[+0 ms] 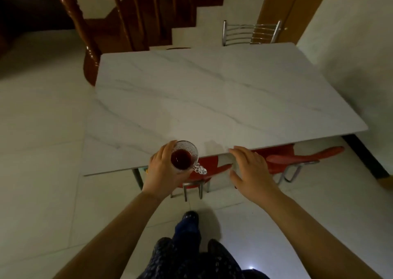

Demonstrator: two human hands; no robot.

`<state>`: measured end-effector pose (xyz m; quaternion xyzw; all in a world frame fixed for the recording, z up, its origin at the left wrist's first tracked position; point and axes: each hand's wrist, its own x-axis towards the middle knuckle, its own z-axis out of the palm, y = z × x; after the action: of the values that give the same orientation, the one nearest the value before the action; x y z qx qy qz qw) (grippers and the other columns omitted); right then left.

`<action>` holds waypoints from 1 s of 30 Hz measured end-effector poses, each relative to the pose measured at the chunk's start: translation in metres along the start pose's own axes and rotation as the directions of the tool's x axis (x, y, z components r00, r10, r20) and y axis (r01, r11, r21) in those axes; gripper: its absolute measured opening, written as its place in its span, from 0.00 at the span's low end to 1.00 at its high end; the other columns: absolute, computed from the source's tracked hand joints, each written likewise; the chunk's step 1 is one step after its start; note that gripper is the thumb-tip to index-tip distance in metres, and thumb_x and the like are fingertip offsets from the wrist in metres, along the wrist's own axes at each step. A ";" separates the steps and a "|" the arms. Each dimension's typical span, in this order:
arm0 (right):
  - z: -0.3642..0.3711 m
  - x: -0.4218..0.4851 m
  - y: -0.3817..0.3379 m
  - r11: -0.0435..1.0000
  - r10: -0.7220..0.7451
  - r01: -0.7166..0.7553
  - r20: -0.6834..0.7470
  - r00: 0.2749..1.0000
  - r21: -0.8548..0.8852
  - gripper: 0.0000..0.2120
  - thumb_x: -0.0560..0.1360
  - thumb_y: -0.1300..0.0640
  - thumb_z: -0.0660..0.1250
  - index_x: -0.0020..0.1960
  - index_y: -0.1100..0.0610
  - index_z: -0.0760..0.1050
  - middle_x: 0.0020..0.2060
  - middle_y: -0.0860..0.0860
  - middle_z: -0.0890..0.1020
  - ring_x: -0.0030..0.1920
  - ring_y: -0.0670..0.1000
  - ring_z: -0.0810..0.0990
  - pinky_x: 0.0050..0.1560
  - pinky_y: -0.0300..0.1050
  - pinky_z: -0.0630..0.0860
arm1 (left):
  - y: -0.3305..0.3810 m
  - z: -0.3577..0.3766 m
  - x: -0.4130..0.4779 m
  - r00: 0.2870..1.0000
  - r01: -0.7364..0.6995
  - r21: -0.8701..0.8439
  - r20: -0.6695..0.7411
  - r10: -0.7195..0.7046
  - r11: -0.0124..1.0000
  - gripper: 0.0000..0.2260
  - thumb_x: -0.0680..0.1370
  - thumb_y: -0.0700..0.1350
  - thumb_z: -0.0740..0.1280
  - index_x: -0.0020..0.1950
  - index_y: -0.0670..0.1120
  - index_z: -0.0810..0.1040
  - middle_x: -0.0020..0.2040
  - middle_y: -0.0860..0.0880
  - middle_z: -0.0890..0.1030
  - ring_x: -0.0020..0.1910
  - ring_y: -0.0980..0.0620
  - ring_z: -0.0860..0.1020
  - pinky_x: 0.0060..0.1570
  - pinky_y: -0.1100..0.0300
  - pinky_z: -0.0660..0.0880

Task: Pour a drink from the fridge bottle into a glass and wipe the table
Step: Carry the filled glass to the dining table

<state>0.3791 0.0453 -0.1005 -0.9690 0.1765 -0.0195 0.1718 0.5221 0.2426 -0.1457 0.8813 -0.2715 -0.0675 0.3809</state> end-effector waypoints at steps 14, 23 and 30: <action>0.014 0.202 0.005 0.989 -0.150 0.151 0.118 0.982 -0.003 0.25 0.76 0.50 0.58 0.70 0.57 0.61 0.69 0.55 0.66 0.67 0.56 0.66 0.70 0.57 0.58 | -0.047 0.001 0.161 0.988 0.144 -0.049 -0.050 -0.147 0.988 0.38 0.66 0.57 0.75 0.70 0.51 0.62 0.66 0.51 0.70 0.64 0.48 0.69 0.62 0.48 0.70; 0.025 0.251 0.003 0.978 -0.206 0.210 0.199 0.958 0.002 0.24 0.77 0.52 0.61 0.70 0.57 0.61 0.69 0.55 0.66 0.68 0.56 0.65 0.69 0.54 0.58 | -0.068 0.018 0.187 0.965 0.254 -0.166 -0.017 -0.260 0.953 0.38 0.66 0.56 0.76 0.69 0.53 0.61 0.65 0.50 0.71 0.63 0.48 0.72 0.60 0.46 0.73; 0.028 0.264 0.000 0.967 -0.252 0.256 0.216 0.943 0.009 0.24 0.77 0.52 0.61 0.70 0.58 0.63 0.68 0.55 0.68 0.67 0.56 0.66 0.69 0.56 0.60 | -0.081 0.026 0.181 0.942 0.321 -0.215 -0.028 -0.334 0.923 0.38 0.65 0.48 0.79 0.69 0.50 0.63 0.63 0.52 0.72 0.61 0.52 0.73 0.57 0.60 0.72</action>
<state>0.6295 -0.0377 -0.1332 -0.9816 0.0309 0.0653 0.1767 0.7009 0.1758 -0.2057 0.8715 -0.0997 -0.1298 0.4624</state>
